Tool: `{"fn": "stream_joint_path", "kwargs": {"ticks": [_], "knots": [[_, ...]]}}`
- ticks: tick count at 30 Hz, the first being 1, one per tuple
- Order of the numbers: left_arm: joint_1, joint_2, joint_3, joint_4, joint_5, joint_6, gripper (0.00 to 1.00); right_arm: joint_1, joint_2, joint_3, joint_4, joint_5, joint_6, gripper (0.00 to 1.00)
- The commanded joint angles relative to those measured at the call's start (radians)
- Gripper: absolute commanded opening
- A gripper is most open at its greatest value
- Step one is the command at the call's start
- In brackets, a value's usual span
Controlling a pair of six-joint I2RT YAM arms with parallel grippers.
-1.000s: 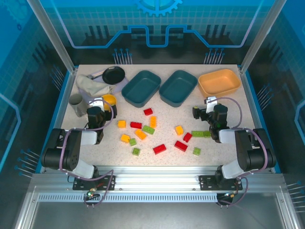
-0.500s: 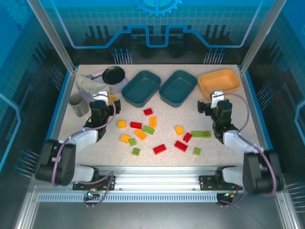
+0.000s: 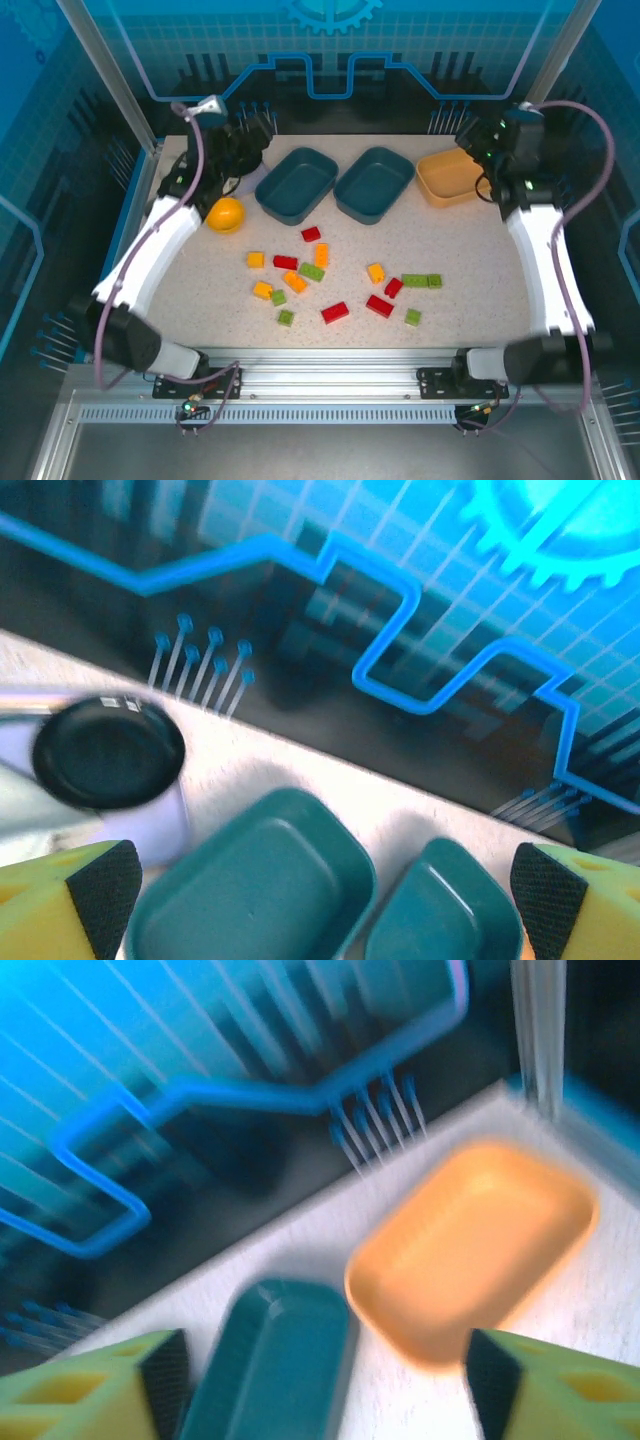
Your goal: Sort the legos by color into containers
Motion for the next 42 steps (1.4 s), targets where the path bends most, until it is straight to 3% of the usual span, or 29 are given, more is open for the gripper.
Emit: {"fn": "stream_joint_path", "kwargs": {"ticks": [1,12,21,30,37,42], "knots": [[0.0,0.162,0.092,-0.382,0.213,-0.102,0.98,-0.018,0.188,0.116,-0.281,-0.13,0.086,0.65],[0.001,0.351,0.174,-0.333,0.417,-0.093,0.75,-0.067,0.647,0.451,-0.306,-0.205,0.141,0.58],[0.002,0.454,0.24,-0.328,0.451,-0.072,0.7,-0.068,0.955,0.782,-0.331,-0.244,0.204,0.64],[0.004,0.516,0.279,-0.33,0.45,-0.064,0.68,-0.071,1.207,1.081,-0.354,-0.272,0.23,0.61],[0.004,0.566,0.323,-0.347,0.446,-0.055,0.67,-0.074,1.245,1.081,-0.342,-0.272,0.255,0.48],[0.012,0.6,0.363,-0.37,0.439,-0.048,0.66,-0.068,1.212,1.051,-0.407,-0.245,0.21,0.29]]}}
